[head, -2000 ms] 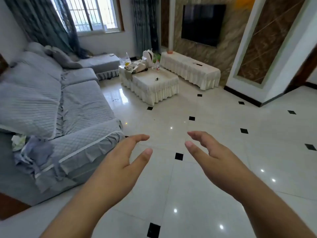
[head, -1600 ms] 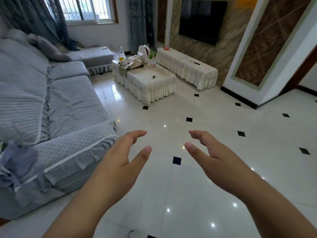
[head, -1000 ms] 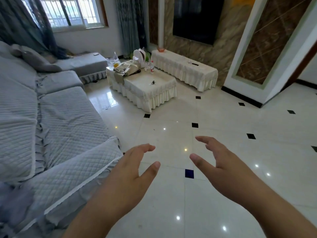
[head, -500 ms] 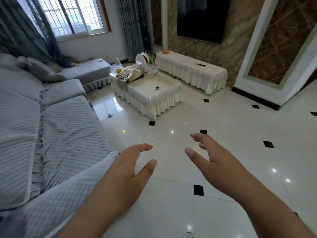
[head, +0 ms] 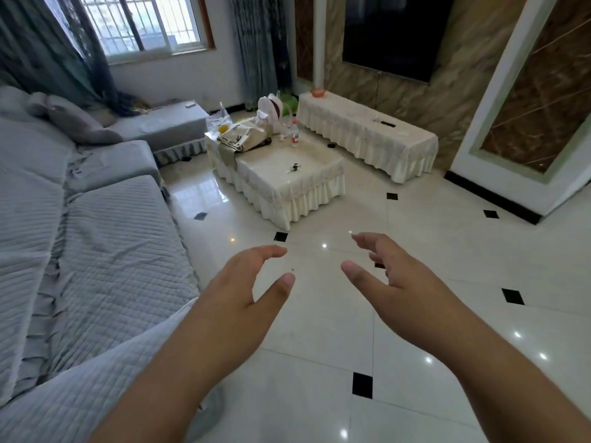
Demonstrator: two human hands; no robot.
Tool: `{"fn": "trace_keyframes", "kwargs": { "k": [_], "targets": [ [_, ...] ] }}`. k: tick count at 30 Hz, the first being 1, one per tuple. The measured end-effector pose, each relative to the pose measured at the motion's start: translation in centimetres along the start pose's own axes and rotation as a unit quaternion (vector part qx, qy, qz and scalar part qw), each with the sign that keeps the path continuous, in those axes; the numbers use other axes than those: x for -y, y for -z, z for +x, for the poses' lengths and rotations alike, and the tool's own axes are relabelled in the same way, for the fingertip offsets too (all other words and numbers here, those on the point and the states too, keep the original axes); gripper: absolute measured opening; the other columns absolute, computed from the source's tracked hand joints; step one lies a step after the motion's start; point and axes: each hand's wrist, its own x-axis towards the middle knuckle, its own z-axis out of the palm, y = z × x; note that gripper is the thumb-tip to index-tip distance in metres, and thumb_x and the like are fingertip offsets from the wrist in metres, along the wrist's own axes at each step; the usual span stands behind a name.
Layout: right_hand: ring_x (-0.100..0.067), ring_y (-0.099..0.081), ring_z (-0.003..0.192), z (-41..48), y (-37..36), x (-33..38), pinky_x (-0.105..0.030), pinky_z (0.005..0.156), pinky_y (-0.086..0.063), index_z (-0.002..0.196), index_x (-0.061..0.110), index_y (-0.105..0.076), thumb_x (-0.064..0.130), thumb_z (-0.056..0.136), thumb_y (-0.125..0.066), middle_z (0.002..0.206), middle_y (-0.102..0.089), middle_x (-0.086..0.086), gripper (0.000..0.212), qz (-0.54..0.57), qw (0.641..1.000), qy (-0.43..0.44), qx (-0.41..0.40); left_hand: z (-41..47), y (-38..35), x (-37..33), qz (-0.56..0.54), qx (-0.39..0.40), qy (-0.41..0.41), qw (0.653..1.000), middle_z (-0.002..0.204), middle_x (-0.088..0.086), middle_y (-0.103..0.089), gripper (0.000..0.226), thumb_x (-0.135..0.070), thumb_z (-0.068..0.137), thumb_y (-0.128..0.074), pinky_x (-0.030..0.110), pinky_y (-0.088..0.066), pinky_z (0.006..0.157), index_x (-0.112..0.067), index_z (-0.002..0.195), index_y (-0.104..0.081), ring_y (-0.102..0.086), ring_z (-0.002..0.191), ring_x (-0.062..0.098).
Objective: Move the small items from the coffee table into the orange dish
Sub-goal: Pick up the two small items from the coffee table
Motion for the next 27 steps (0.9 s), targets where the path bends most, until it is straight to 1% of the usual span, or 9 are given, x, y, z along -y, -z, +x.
{"fn": "trace_keyframes", "kwargs": {
  "k": [3,6,9,12,15,17,18,23,27],
  "targets": [
    [0.003,-0.051,0.106,2.6,0.6,-0.2,-0.03,0.09,-0.041,0.134,0.053,-0.032,0.079,0.075,-0.037,0.14,-0.042,0.026,0.065,-0.001,1.0,-0.002,-0.003,2.8,0.0,0.2,0.002,-0.004,0.0,1.0,0.11,-0.051,-0.03,0.047,-0.073,0.081,-0.038,0.018,-0.036,0.077,-0.06,0.126,-0.037,-0.042,0.08,-0.03],
    [0.002,-0.048,0.115,5.5,0.7,-0.4,-0.033,0.096,-0.041,0.135,0.05,-0.034,0.077,0.075,-0.038,0.141,-0.043,0.023,0.067,0.001,1.0,-0.009,-0.01,5.7,-0.1,1.0,0.0,0.005,-0.004,1.0,0.113,-0.049,-0.03,0.047,-0.072,0.082,-0.038,0.02,-0.037,0.079,-0.059,0.127,-0.037,-0.043,0.083,-0.028],
    [0.002,-0.048,0.112,8.5,0.3,-0.4,-0.03,0.093,-0.041,0.135,0.05,-0.033,0.079,0.074,-0.036,0.141,-0.043,0.022,0.067,-0.011,1.0,-0.015,-0.013,8.9,0.2,2.4,-0.002,0.011,-0.008,1.0,0.113,-0.05,-0.029,0.045,-0.071,0.082,-0.038,0.018,-0.035,0.077,-0.061,0.126,-0.036,-0.042,0.082,-0.03],
    [0.004,-0.044,0.116,12.1,-0.1,-0.1,-0.026,0.09,-0.038,0.135,0.049,-0.033,0.077,0.076,-0.038,0.141,-0.042,0.023,0.065,-0.016,0.999,-0.018,-0.023,13.0,1.1,4.1,-0.009,0.017,-0.005,1.0,0.11,-0.05,-0.029,0.042,-0.071,0.081,-0.039,0.02,-0.035,0.078,-0.063,0.122,-0.036,-0.04,0.084,-0.032],
    [0.002,-0.041,0.124,16.3,-0.4,0.7,-0.026,0.093,-0.037,0.137,0.047,-0.033,0.074,0.079,-0.04,0.142,-0.041,0.023,0.064,-0.023,0.999,-0.033,-0.037,17.8,2.5,5.9,-0.012,0.033,-0.008,0.999,0.107,-0.053,-0.028,0.041,-0.072,0.08,-0.039,0.022,-0.035,0.085,-0.066,0.12,-0.035,-0.04,0.094,-0.022],
    [0.003,-0.04,0.126,19.2,-0.7,1.4,-0.026,0.093,-0.037,0.137,0.047,-0.033,0.074,0.079,-0.04,0.142,-0.042,0.023,0.065,-0.032,0.997,-0.039,-0.05,21.0,3.6,7.0,-0.018,0.04,-0.015,0.999,0.109,-0.053,-0.027,0.043,-0.072,0.08,-0.038,0.023,-0.035,0.089,-0.065,0.122,-0.034,-0.039,0.104,-0.014],
    [0.003,-0.04,0.125,20.7,-0.8,1.8,-0.026,0.093,-0.037,0.137,0.047,-0.033,0.075,0.079,-0.039,0.142,-0.042,0.023,0.065,-0.034,0.997,-0.041,-0.057,22.6,4.0,7.5,-0.02,0.044,-0.021,0.999,0.11,-0.052,-0.028,0.043,-0.073,0.08,-0.038,0.024,-0.035,0.09,-0.066,0.122,-0.033,-0.038,0.105,-0.012],
    [0.002,-0.042,0.124,26.4,-2.4,2.5,-0.028,0.093,-0.039,0.136,0.049,-0.033,0.076,0.078,-0.038,0.141,-0.042,0.023,0.065,-0.023,0.996,-0.055,-0.066,29.0,4.4,9.8,-0.035,0.072,-0.035,0.996,0.111,-0.051,-0.032,0.035,-0.073,0.081,-0.04,0.02,-0.036,0.081,-0.071,0.115,-0.035,-0.035,0.097,-0.027],
    [0.002,-0.043,0.122,29.8,-2.9,2.1,-0.029,0.096,-0.039,0.136,0.048,-0.034,0.073,0.08,-0.041,0.14,-0.042,0.024,0.062,-0.019,0.996,-0.07,-0.054,32.4,4.2,11.0,-0.044,0.088,-0.039,0.994,0.11,-0.052,-0.034,0.037,-0.071,0.081,-0.042,0.013,-0.035,0.078,-0.068,0.117,-0.037,-0.038,0.093,-0.032]
  ]
}}
